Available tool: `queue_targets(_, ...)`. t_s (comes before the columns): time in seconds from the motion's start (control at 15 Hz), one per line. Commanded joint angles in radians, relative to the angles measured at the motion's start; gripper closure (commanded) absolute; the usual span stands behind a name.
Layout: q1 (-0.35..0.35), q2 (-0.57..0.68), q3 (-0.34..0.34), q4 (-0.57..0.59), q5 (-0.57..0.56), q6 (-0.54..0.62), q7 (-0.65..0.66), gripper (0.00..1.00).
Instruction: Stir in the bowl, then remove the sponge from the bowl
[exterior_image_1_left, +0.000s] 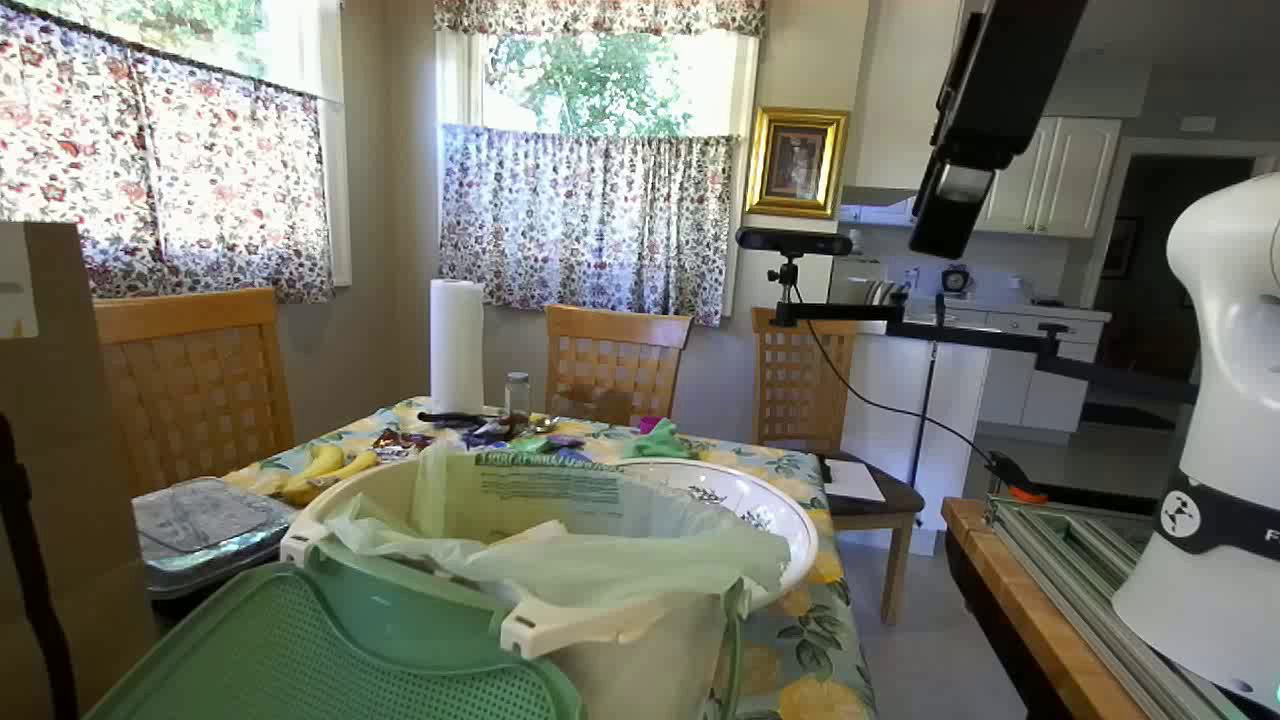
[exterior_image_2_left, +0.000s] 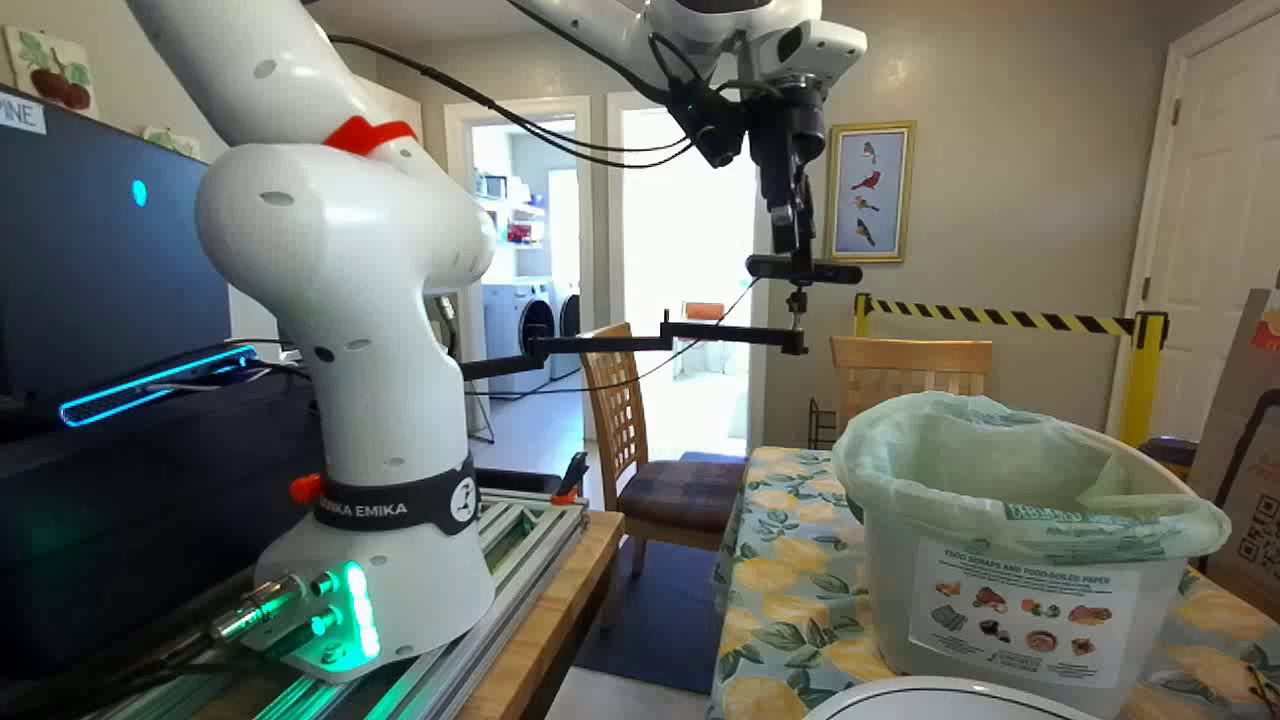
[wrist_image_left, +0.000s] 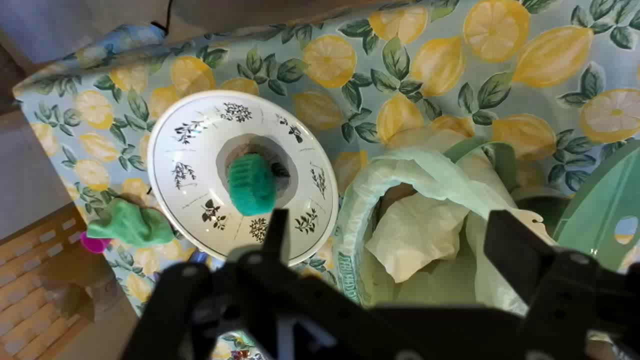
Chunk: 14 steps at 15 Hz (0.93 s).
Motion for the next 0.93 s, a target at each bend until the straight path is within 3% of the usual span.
queue_targets(0.0,0.041,0.014,-0.035,0.001,-0.026,-0.002,0.023,0.0)
queue_targets(0.4,0.045,0.0,-0.04,-0.005,-0.006,0.026,0.039,0.0)
queue_targets(0.53,-0.011,-0.007,-0.032,-0.051,-0.056,0.068,0.143,0.0)
queue_targets(0.87,-0.028,0.05,-0.082,-0.228,-0.083,0.324,0.281,0.0)
